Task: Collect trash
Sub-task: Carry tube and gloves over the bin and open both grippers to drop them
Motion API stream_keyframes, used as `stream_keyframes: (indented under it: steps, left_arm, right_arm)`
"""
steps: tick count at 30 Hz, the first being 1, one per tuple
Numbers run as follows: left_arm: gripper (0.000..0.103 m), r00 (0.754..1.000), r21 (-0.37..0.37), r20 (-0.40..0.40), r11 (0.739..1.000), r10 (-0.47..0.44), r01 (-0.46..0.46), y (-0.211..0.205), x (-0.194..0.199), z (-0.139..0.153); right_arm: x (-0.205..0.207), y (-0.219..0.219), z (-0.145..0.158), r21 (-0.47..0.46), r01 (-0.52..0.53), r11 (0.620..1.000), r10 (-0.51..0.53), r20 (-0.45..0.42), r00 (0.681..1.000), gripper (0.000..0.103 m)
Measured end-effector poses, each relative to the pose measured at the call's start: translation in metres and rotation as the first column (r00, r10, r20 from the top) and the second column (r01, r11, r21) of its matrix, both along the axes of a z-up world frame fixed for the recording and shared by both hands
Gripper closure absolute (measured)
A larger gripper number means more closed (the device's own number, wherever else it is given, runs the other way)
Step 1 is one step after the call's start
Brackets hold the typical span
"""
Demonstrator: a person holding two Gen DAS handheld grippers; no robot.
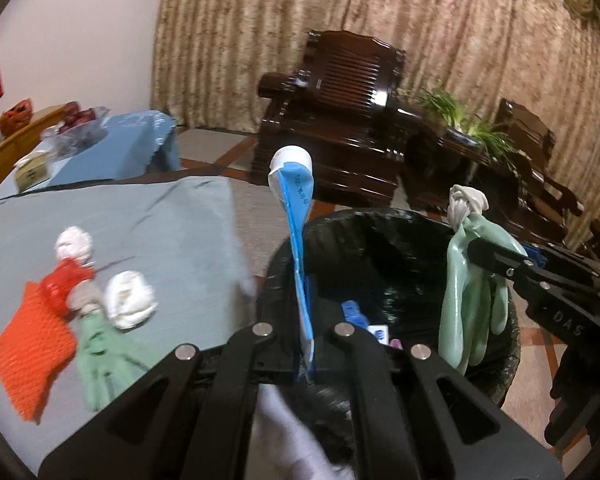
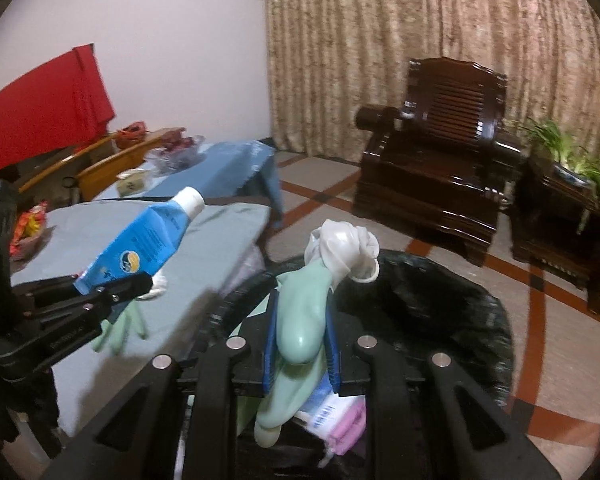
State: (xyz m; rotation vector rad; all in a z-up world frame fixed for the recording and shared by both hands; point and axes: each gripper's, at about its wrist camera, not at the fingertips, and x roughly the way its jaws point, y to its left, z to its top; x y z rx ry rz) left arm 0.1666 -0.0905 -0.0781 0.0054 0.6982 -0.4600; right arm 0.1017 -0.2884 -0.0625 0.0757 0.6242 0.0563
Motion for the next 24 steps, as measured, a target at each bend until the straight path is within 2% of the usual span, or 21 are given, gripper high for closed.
stream_keyframes:
  steps: [3, 6, 7, 8, 9, 10, 12, 13, 14, 15, 17, 18, 24]
  left_arm:
    - [0.101, 0.999, 0.002, -0.009, 0.999, -0.034, 0.034, -0.025, 0.007, -0.006]
    - [0.099, 0.996, -0.011, -0.037, 0.997, -0.077, 0.077, -0.044, 0.015, -0.012]
    - [0.094, 0.995, -0.016, -0.045, 0.996, -0.084, 0.083, -0.052, 0.018, -0.014]
    - [0.076, 0.994, -0.025, -0.05, 0.995, -0.095, 0.094, -0.056, 0.02, -0.015]
    - [0.066, 0.994, -0.034, -0.052, 0.995, -0.1, 0.098, -0.058, 0.02, -0.016]
    - [0.05, 0.994, -0.039, -0.046, 0.995, -0.096, 0.094, -0.057, 0.02, -0.016]
    - [0.047, 0.995, -0.039, -0.03, 0.995, -0.092, 0.09, -0.055, 0.016, -0.015]
    - [0.044, 0.996, -0.033, -0.029, 0.995, -0.09, 0.089, -0.054, 0.014, -0.015]
    - [0.039, 0.996, -0.024, -0.027, 0.997, -0.079, 0.079, -0.05, 0.013, -0.015]
    - [0.037, 0.998, -0.018, -0.018, 0.998, -0.066, 0.066, -0.044, 0.01, -0.013]
    - [0.023, 0.999, -0.006, -0.001, 0.999, -0.036, 0.036, -0.032, 0.006, -0.01]
    - [0.021, 1.0, 0.007, 0.013, 1.0, -0.01, 0.01, -0.023, 0.002, -0.008]
    - [0.015, 0.994, 0.039, 0.049, 0.994, 0.097, -0.099, 0.032, -0.008, 0.004]
  right_arm:
    - [0.003, -0.016, -0.008, -0.009, 0.03, 1.0, -0.03, -0.013, 0.999, 0.083]
    - [0.007, -0.031, -0.017, -0.019, 0.066, 0.998, -0.066, -0.031, 0.997, 0.075]
    - [0.007, -0.036, -0.02, -0.022, 0.076, 0.997, -0.076, -0.038, 0.996, 0.067]
    - [0.007, -0.037, -0.02, -0.028, 0.087, 0.996, -0.088, -0.038, 0.995, 0.058]
    - [0.005, -0.041, -0.021, -0.031, 0.101, 0.994, -0.102, -0.033, 0.994, 0.055]
    - [0.002, -0.044, -0.022, -0.029, 0.111, 0.993, -0.112, -0.03, 0.993, 0.051]
    - [-0.003, -0.047, -0.022, -0.028, 0.127, 0.991, -0.128, -0.023, 0.991, 0.037]
    - [-0.006, -0.047, -0.021, -0.028, 0.144, 0.989, -0.145, -0.015, 0.989, 0.021]
    - [-0.008, -0.047, -0.02, -0.023, 0.154, 0.988, -0.155, -0.009, 0.988, 0.011]
    - [-0.011, -0.047, -0.02, -0.008, 0.164, 0.986, -0.164, -0.003, 0.986, 0.007]
    - [-0.014, -0.042, -0.018, 0.023, 0.163, 0.986, -0.163, -0.003, 0.987, 0.006]
    - [-0.013, -0.039, -0.018, 0.03, 0.159, 0.987, -0.159, -0.006, 0.987, 0.006]
    - [-0.006, -0.005, -0.015, 0.061, 0.087, 0.994, -0.087, 0.0, 0.996, 0.006]
